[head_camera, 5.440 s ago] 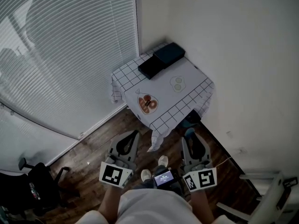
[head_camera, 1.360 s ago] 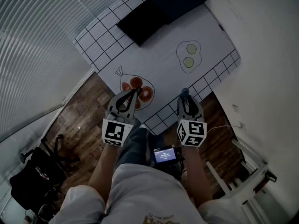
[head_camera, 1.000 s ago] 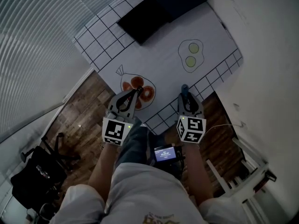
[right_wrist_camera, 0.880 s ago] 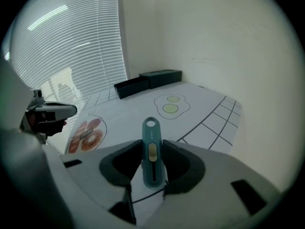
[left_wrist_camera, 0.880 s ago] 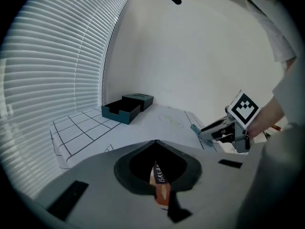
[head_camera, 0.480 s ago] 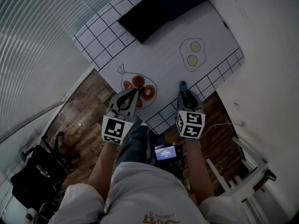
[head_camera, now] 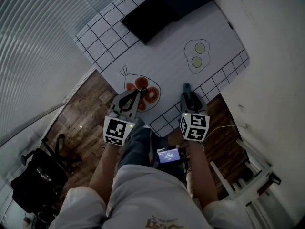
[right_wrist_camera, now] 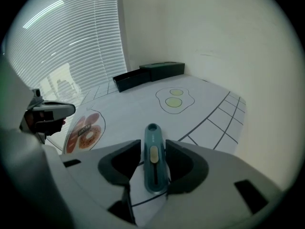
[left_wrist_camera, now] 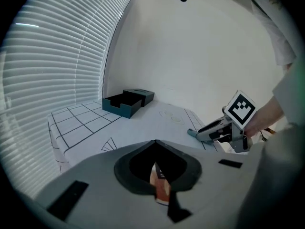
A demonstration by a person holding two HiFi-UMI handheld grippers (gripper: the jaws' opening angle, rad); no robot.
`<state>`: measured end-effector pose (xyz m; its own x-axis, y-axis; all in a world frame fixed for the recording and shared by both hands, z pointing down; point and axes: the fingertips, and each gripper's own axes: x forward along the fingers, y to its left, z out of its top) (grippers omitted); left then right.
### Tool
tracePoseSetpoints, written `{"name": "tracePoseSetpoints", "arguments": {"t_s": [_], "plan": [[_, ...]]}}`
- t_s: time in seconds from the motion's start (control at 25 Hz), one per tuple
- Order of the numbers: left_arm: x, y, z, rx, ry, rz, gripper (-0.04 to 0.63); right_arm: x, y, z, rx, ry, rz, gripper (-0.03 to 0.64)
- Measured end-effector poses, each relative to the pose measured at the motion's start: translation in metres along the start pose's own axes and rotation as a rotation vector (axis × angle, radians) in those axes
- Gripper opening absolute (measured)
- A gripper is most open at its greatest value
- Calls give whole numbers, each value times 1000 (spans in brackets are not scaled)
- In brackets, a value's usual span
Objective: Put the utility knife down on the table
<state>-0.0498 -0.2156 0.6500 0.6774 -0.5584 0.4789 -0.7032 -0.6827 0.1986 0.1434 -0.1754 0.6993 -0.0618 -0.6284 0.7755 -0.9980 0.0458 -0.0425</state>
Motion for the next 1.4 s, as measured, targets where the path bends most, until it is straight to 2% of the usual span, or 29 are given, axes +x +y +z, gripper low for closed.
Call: {"name": "tracePoseSetpoints", "arguments": {"t_s": [0.16,0.28,0.4,0.52,1.04,1.4], "plan": [[2,0,3,2,-4,-7,8,-9,-8,11,32,-69,-51,150],[2,-1,7,6,-11,-12,8,-21,-14,25,31,-145,-85,108],[1,-2,11,8,-19,-13,8,-30,-14,36,22,-200,-80,45],[-1,-4,15,11,-28,-13,8,-35,-13,38,14,-202,-65,9],[-24,-14,48,30,-91,19,8,-75,-7,54,-3,-260,-23,9],[-54,-28,91,23,-181,54,8,-123,-5,86,5,-397,4,8]]}}
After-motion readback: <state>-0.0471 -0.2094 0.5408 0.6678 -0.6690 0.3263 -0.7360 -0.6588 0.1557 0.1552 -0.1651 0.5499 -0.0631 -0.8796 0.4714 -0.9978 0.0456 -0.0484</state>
